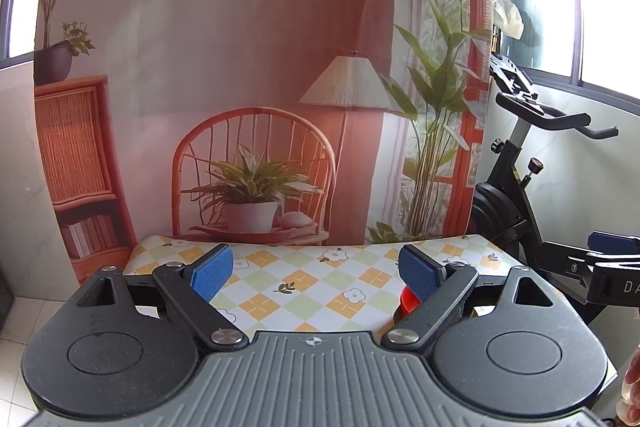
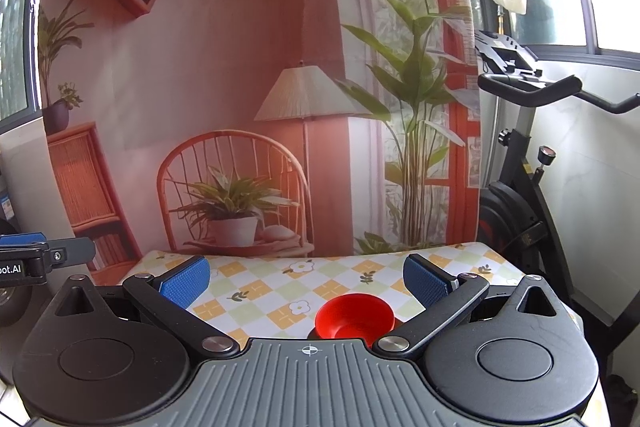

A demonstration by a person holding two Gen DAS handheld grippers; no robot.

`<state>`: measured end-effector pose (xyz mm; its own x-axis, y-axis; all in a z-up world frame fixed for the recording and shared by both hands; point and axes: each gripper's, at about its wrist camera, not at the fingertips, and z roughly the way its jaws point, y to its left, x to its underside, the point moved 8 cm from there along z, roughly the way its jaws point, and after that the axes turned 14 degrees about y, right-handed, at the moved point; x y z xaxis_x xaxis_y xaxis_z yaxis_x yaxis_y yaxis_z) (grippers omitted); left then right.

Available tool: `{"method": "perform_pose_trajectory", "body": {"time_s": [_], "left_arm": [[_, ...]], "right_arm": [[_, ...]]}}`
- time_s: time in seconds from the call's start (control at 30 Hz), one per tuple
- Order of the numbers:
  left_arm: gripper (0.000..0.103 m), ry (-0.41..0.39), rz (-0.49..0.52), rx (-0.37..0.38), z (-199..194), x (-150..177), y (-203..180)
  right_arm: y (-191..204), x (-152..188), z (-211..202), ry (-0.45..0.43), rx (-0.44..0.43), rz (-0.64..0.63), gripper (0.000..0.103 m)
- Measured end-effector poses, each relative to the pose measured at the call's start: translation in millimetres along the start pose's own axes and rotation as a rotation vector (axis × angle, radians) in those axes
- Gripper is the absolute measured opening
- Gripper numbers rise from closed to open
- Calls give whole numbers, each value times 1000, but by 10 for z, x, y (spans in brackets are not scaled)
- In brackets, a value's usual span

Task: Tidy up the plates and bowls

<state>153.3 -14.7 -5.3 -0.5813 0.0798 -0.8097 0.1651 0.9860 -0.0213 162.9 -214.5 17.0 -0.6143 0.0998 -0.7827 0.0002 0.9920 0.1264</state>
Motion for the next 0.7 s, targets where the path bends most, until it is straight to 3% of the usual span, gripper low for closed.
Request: {"method": "perform_pose_trajectory", "body": {"time_s": [0.7], "left_arm": [[91, 5, 8, 1, 9, 12, 13]], "right_arm": [[-5, 4, 1, 1, 1, 1, 103]]}}
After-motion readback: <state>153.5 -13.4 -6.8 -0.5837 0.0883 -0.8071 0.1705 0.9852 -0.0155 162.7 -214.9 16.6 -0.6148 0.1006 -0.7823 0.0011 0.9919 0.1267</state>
